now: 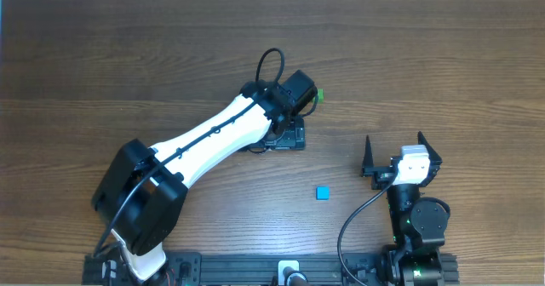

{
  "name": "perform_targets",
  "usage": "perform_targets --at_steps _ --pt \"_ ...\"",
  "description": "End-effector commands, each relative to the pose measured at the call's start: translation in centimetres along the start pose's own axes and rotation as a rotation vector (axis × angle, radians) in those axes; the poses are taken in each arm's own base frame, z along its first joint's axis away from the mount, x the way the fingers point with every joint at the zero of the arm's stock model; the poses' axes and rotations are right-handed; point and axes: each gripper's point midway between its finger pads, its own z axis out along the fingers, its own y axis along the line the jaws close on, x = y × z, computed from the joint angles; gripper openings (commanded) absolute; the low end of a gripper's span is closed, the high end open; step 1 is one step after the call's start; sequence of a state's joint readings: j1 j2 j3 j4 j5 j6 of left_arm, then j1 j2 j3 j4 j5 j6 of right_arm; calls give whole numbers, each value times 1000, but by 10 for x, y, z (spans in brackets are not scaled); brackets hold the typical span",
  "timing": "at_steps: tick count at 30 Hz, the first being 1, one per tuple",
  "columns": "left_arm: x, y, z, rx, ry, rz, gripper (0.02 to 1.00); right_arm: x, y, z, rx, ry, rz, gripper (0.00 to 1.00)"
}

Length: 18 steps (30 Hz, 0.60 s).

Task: Stack Cubes

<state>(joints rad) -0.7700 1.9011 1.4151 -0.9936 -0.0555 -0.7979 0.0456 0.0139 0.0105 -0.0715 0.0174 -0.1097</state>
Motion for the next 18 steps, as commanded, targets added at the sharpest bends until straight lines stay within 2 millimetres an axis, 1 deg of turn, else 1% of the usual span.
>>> perform_targets --at_steps 1,2,4,5,7,10,11,14,16,18 --pt "-25 -4 -34 97 -103 -37 1000 1 -1 0 6 -2 0 993" --pt "-38 -1 -59 145 -178 -62 998 1 -1 0 6 -2 0 993" --pt "-55 7 -89 185 -276 -99 998 1 -1 0 6 -2 0 993" --pt "-65 16 -106 201 -334 -126 1000 1 -1 0 6 -2 0 993" --pt "-82 39 -138 212 -443 -189 998 1 -1 0 6 -1 0 993" --pt "-100 74 -179 222 -585 -276 996 1 -1 0 6 -2 0 993" --pt "-113 95 -207 252 -693 -292 989 1 -1 0 6 -2 0 993" --pt "-126 124 -247 290 -886 -290 985 1 -1 0 6 -2 0 993" --pt "-129 140 -267 307 -1010 -280 985 1 -1 0 6 -2 0 991" --pt "-127 154 -280 316 -1114 -262 987 1 -1 0 6 -2 0 991"
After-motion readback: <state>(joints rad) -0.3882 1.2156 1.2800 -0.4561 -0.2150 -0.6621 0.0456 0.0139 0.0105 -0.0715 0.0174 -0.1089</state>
